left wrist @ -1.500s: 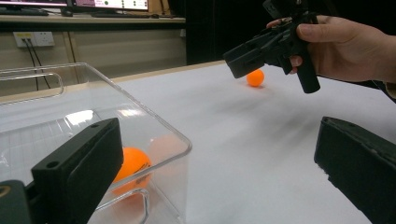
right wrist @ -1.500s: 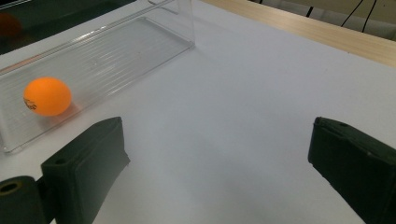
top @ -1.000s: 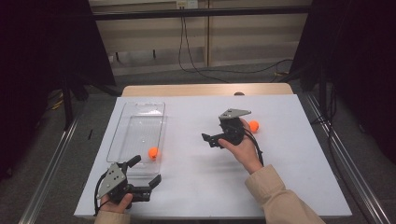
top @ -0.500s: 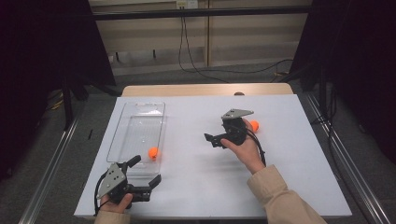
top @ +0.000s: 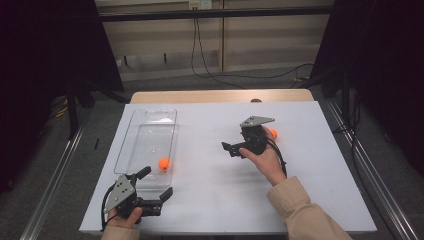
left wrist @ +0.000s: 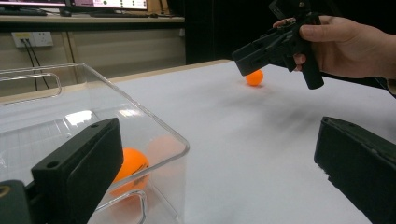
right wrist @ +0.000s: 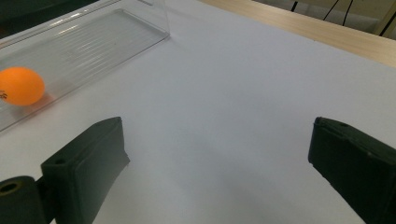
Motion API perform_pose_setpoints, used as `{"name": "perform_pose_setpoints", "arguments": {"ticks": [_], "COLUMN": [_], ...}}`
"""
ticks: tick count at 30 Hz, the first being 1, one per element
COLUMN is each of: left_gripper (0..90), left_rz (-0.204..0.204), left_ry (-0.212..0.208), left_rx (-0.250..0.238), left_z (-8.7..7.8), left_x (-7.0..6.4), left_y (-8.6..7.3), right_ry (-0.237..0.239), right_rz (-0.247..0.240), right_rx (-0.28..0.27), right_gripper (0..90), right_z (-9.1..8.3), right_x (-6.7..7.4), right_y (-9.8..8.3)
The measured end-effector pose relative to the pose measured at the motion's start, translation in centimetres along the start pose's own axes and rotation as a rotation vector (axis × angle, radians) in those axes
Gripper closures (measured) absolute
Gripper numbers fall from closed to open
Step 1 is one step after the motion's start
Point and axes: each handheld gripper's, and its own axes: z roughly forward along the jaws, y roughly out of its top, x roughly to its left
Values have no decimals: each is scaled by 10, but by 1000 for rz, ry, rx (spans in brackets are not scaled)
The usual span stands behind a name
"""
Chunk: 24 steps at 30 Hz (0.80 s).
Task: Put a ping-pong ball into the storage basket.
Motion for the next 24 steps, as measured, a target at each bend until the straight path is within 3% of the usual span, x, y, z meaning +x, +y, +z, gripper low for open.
{"name": "perform_pose_setpoints", "arguments": {"ticks": [24], "left_gripper": [11], "left_rz": [4], "left_ry": [-2], "left_rx": [3], "left_z": [0], "left_x": [0], "left_y": [0], "right_ry": [-21], "right_rz": [15], "right_rx": [2], "right_gripper": [38], "right_z": [-6], "right_x": [-11], "right_y": [-4]}}
